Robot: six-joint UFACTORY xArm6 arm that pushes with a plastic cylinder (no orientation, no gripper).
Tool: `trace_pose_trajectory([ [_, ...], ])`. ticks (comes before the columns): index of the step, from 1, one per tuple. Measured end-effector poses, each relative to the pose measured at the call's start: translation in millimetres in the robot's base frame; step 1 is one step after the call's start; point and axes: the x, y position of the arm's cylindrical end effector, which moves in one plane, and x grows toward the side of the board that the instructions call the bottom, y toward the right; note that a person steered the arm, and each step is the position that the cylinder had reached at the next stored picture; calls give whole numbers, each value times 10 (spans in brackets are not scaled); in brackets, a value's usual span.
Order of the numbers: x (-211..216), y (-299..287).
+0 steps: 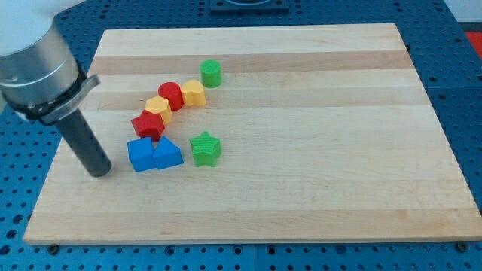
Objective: Push the blue cube into the red star
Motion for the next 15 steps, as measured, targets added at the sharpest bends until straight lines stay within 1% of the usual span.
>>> trace_pose_trajectory([
  [3, 31, 305],
  [5, -181, 382],
  [6, -212, 552],
  [7, -212, 490],
  [8, 199, 294],
  [9, 412, 423],
  [10, 235, 618],
  [14, -205, 581],
  [15, -123, 545],
])
